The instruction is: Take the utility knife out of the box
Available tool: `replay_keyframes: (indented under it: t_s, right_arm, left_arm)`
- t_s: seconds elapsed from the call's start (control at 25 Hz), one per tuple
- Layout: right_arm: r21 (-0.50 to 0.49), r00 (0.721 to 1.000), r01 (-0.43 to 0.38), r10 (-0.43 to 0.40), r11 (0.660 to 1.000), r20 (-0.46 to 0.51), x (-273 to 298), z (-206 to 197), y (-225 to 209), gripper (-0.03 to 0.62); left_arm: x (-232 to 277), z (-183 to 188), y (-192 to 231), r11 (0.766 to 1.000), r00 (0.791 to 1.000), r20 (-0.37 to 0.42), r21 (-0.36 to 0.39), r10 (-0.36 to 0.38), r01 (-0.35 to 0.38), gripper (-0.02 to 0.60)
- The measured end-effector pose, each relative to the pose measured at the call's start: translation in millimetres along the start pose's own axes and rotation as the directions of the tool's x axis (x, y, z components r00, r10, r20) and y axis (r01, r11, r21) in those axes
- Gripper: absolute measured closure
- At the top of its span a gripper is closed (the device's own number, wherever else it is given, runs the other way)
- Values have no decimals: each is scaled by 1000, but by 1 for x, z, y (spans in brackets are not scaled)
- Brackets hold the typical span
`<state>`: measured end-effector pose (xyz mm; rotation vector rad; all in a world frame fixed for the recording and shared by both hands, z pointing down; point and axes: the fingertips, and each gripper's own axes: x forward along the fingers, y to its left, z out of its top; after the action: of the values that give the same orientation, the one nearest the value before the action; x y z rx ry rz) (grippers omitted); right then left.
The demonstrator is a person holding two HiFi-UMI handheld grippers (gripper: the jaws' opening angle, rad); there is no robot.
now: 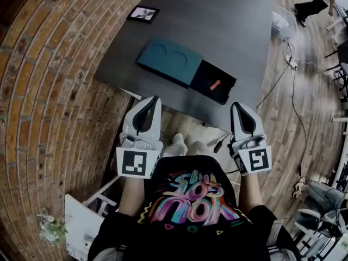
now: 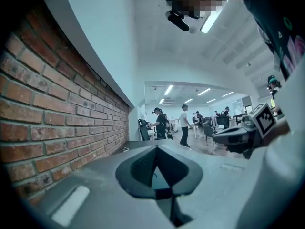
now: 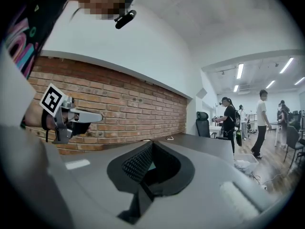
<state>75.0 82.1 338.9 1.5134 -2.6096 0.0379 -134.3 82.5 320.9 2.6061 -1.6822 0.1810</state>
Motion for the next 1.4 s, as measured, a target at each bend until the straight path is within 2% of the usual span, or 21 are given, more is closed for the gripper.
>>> replay_keyframes:
  t_s: [0.32, 0.56, 1.08, 1.4]
  right_arm:
    - [-19, 998, 36, -37, 999, -46, 22, -1, -16, 594]
    - [-27, 995, 45, -47, 999, -89, 52, -13, -34, 594]
    - [-50, 998, -17, 14, 999, -67, 125, 8, -92, 594]
    - [-54, 995, -89, 86, 995, -58, 139, 15, -107, 594]
  left_arm:
    - [27, -8, 7, 998, 998, -31, -41, -57, 56, 580]
    - [71, -13, 11, 995, 995, -51, -47, -87, 85, 580]
    - [179, 19, 22, 995, 995, -34, -8, -98, 97, 580]
    - [215, 27, 7, 993, 993, -31, 2, -115, 115, 580]
